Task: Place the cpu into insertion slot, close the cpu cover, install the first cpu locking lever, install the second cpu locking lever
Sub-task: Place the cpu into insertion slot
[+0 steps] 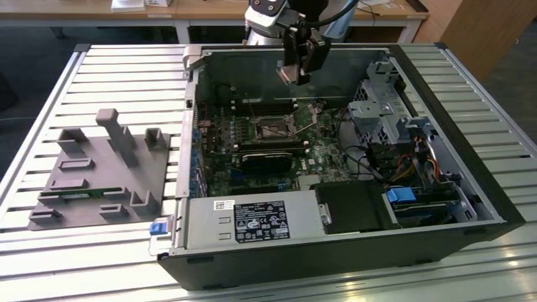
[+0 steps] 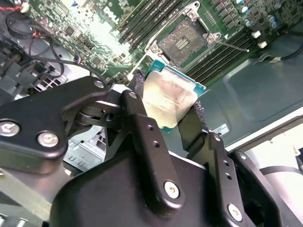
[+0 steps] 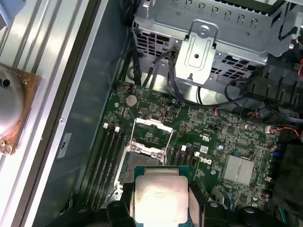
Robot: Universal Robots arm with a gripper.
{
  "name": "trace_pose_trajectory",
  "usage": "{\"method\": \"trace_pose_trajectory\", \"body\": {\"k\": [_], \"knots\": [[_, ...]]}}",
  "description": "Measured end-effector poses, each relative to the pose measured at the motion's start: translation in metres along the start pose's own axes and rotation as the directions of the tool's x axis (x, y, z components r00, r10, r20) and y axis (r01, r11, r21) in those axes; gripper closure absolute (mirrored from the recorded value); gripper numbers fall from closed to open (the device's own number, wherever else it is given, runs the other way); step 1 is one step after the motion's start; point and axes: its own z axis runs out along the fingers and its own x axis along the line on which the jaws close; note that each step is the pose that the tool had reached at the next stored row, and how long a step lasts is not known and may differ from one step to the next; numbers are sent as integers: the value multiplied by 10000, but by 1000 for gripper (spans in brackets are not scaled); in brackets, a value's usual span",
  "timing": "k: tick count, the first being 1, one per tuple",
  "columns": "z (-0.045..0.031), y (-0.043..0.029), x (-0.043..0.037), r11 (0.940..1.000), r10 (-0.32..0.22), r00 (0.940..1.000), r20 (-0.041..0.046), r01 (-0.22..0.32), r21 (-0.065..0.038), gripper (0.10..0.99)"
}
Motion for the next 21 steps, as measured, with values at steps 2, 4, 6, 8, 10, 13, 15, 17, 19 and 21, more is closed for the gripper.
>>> {"method": "trace_pose_trajectory", "body": {"k": [2, 4, 6, 8, 10, 13, 15, 17, 19, 21], "knots": [[1, 0, 0, 9998, 190, 9998, 18, -190, -4, 545], [2, 0, 0, 9992, 387, 9992, 36, -387, -8, 545], [3, 0, 0, 9983, 580, 9983, 54, -580, -12, 545], [4, 0, 0, 9970, 774, 9970, 72, -774, -17, 545], [5, 0, 0, 9953, 973, 9952, 90, -973, -22, 545], [6, -1, 0, 9921, 1258, 9920, 116, -1257, -30, 545], [7, 0, 0, 9894, 1452, 9893, 133, -1451, -36, 545], [8, -1, 0, 9863, 1651, 9862, 150, -1651, -42, 545], [9, -1, 0, 9830, 1837, 9829, 166, -1836, -49, 545], [10, -1, 0, 9794, 2020, 9792, 183, -2020, -55, 545]]}}
